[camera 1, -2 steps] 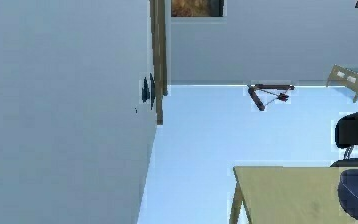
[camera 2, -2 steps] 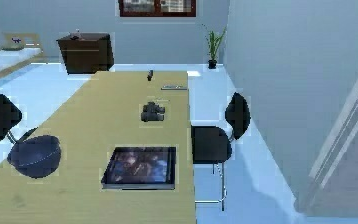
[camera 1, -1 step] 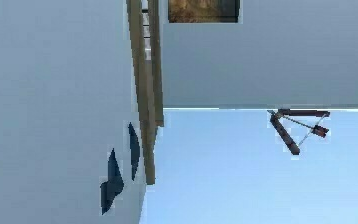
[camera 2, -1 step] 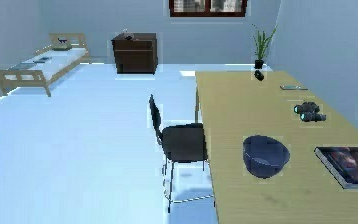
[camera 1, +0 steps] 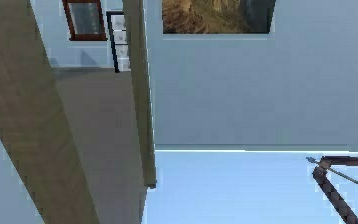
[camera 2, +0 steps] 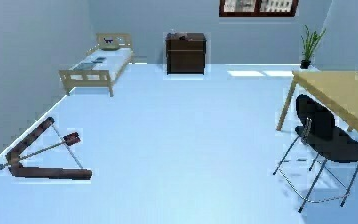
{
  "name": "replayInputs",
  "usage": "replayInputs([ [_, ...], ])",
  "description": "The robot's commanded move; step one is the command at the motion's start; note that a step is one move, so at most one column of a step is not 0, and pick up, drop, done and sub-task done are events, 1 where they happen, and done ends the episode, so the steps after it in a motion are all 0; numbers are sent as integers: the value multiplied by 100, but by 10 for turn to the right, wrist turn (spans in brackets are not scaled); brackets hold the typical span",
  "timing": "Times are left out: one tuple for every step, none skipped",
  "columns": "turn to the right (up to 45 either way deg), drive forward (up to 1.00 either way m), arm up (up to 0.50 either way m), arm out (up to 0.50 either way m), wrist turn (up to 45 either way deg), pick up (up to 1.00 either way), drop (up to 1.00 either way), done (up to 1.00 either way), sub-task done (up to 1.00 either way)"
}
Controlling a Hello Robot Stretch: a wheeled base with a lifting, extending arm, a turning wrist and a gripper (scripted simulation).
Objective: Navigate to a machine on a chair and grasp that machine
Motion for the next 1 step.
replayInputs([
  [0, 50, 0, 0, 0, 0, 0, 0, 0],
])
